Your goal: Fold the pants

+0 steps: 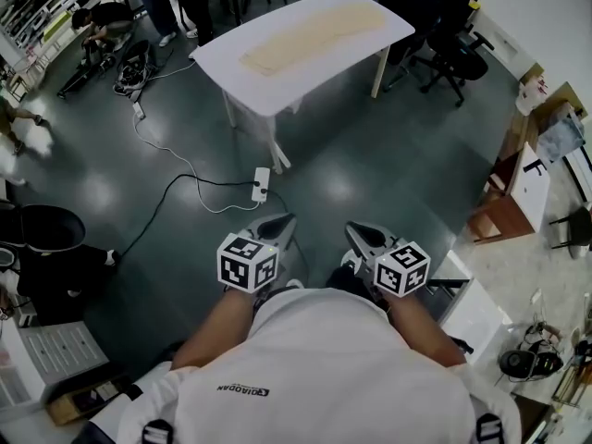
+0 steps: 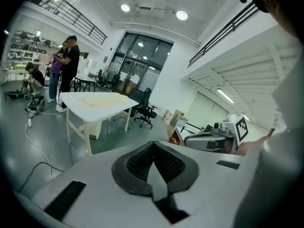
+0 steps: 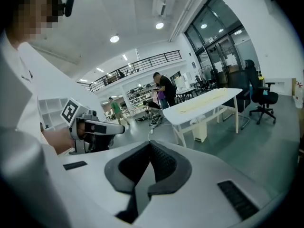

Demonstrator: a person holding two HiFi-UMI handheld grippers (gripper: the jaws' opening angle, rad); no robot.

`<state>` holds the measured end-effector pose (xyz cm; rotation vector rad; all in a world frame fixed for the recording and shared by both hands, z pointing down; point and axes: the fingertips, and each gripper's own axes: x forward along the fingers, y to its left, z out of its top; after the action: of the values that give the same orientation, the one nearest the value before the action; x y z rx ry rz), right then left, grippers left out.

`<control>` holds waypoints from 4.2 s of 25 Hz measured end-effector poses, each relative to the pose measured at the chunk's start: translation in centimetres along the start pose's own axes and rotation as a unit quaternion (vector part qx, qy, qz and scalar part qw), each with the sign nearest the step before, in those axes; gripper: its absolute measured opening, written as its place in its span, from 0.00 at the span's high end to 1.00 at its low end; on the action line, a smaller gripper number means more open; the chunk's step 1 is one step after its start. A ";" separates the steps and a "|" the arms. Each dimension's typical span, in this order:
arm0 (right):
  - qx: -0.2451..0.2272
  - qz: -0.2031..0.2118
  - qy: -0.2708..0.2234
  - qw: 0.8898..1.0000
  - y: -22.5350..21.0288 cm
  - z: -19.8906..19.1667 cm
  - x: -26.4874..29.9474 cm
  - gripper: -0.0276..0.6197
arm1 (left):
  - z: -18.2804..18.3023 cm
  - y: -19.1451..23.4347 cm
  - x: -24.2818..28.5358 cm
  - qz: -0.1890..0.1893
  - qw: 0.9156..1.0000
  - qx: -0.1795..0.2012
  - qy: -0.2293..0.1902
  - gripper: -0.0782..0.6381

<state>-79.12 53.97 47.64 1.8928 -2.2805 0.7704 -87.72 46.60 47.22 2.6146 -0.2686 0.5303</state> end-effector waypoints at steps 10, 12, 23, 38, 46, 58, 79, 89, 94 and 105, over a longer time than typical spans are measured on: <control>0.012 -0.023 0.010 1.000 -2.5 0.1 0.1 0.93 | -0.5 1.3 1.0 0.008 1.000 -0.007 0.014 0.85; 0.024 -0.029 0.005 0.999 -3.8 0.3 0.0 0.93 | 0.1 1.0 1.9 0.006 1.000 -0.001 0.011 0.85; 0.036 -0.017 -0.010 0.999 -12.5 4.4 2.2 0.93 | 5.0 1.9 9.5 0.016 0.999 -0.028 0.005 0.85; 0.033 0.017 -0.020 0.999 -27.0 11.9 4.1 0.93 | 14.3 2.3 22.8 0.058 0.998 0.006 0.011 0.85; 0.010 0.046 -0.016 0.999 -32.5 14.8 4.6 0.93 | 18.0 3.2 26.3 0.111 0.994 0.008 -0.005 0.85; 0.023 0.039 -0.009 0.999 -35.0 14.4 5.1 0.93 | 18.2 4.5 27.9 0.119 0.993 0.009 0.007 0.85; -0.003 0.059 0.051 0.997 -38.8 18.9 18.5 0.93 | 21.8 17.2 33.3 0.127 0.990 -0.062 -0.004 0.85; -0.039 0.050 0.056 0.996 -42.9 26.6 27.4 0.93 | 30.4 26.4 36.5 0.135 0.989 -0.051 -0.044 0.85; -0.047 0.050 0.066 0.996 -43.9 28.5 31.2 0.93 | 31.5 30.8 36.6 0.151 0.987 -0.047 -0.038 0.85; -0.060 0.071 0.081 0.992 -43.6 31.0 39.3 0.93 | 33.0 38.8 34.8 0.187 0.979 -0.066 -0.044 0.85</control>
<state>-39.55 0.72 49.37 1.5696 -2.3225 0.7531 -56.18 -6.33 49.77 2.4680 -0.8079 0.4992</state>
